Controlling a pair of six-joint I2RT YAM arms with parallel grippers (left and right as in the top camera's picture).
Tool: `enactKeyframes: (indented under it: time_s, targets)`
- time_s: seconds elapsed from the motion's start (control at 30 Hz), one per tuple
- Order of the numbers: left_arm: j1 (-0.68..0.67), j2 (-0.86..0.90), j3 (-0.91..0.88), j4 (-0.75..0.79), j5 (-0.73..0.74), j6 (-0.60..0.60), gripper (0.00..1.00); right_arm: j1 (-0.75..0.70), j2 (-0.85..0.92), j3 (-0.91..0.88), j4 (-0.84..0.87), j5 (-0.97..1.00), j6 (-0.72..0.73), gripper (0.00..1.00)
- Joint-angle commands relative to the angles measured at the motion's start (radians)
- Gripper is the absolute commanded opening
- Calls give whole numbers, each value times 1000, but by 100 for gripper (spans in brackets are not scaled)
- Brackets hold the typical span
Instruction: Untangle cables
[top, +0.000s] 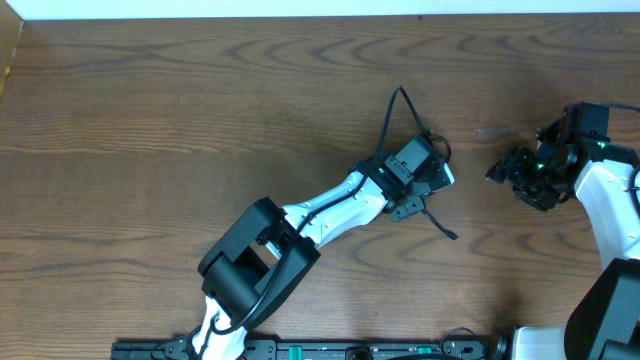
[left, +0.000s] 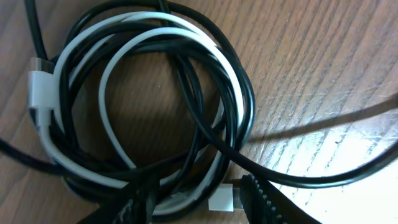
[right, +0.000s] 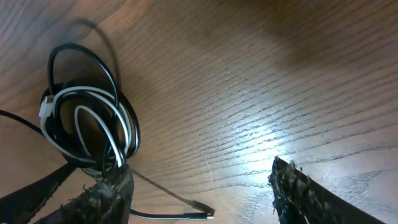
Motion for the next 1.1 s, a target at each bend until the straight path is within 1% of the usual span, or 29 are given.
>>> enactKeyframes:
  time_s: [0.0, 0.17, 0.4, 0.43, 0.5, 0.53, 0.57, 0.6, 0.63, 0.67, 0.8, 0.9, 0.97, 1.03, 1.07]
  targets:
    - [2, 23, -4, 6, -6, 46, 48, 1, 0, 6, -3, 1, -18, 66]
    - [2, 58, -4, 51, -6, 48, 50, 1, 0, 6, -5, 0, -18, 66]
    - [2, 64, -4, 90, -6, 47, 49, 1, 0, 6, -8, 0, -20, 66]
    - [2, 64, -4, 91, -6, 47, 44, 1, 0, 6, -8, 0, -21, 66]
    - [2, 64, -4, 100, -7, 47, 19, 1, 0, 6, -7, 0, -21, 66]
    - [3, 64, -4, 105, -12, 47, 8, 2, 0, 6, -7, -1, -21, 66]
    - [3, 64, -3, 106, -23, 46, 7, 2, 0, 6, -8, -7, -27, 65]
    - [3, 64, -3, 107, -35, 39, 8, 2, 0, 6, -8, -20, -40, 60]
    - [3, 61, -3, 108, -50, 13, 7, 2, 0, 6, -8, -31, -51, 55]
    - [3, 45, 1, 101, -88, -69, 7, 3, -2, 6, -8, -47, -64, 52]
    - [9, -48, 15, 35, -106, -242, 7, 3, -31, 6, -3, -171, -158, 53]
    - [23, -151, 18, -16, -85, -381, 7, 2, -72, 9, 8, -326, -229, 58]
    - [43, -224, 18, -55, 10, -435, 7, 2, -105, 9, 19, -431, -249, 62]
    - [70, -286, 18, -82, 164, -441, 8, 3, -138, 9, 31, -529, -249, 63]
    - [90, -315, 17, -91, 267, -441, 7, 3, -153, 9, 38, -578, -249, 64]
